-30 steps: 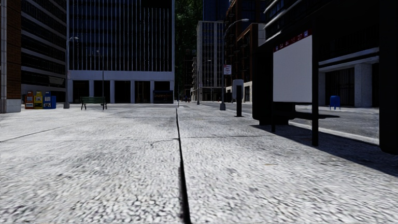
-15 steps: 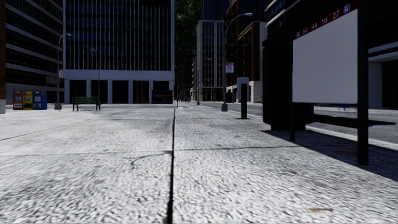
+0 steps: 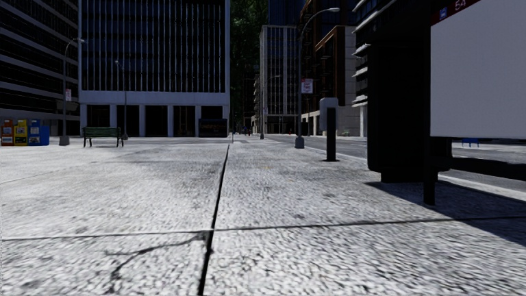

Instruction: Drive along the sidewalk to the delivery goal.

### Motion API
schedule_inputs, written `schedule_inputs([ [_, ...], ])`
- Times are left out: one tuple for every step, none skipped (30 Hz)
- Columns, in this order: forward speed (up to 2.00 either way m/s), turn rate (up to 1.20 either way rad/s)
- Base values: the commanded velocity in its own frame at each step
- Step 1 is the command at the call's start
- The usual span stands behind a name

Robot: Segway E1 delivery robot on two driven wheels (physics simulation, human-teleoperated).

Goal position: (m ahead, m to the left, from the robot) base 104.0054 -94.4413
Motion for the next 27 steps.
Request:
schedule_inputs([
  [2.0,0.0],
  [2.0,0.0],
  [2.0,0.0],
  [2.0,0.0],
  [2.0,0.0],
  [2.0,0.0],
  [2.0,0.0],
  [2.0,0.0],
  [2.0,0.0],
  [2.0,0.0],
  [2.0,0.0],
  [2.0,0.0],
  [2.0,0.0],
  [2.0,0.0],
  [2.0,0.0],
  [2.0,0.0],
  [2.0,0.0],
  [2.0,0.0],
  [2.0,0.0],
  [2.0,0.0],
  [2.0,0.0],
  [2.0,0.0],
  [2.0,0.0],
  [2.0,0.0],
  [2.0,0.0],
  [2.0,0.0],
  [2.0,0.0],
])
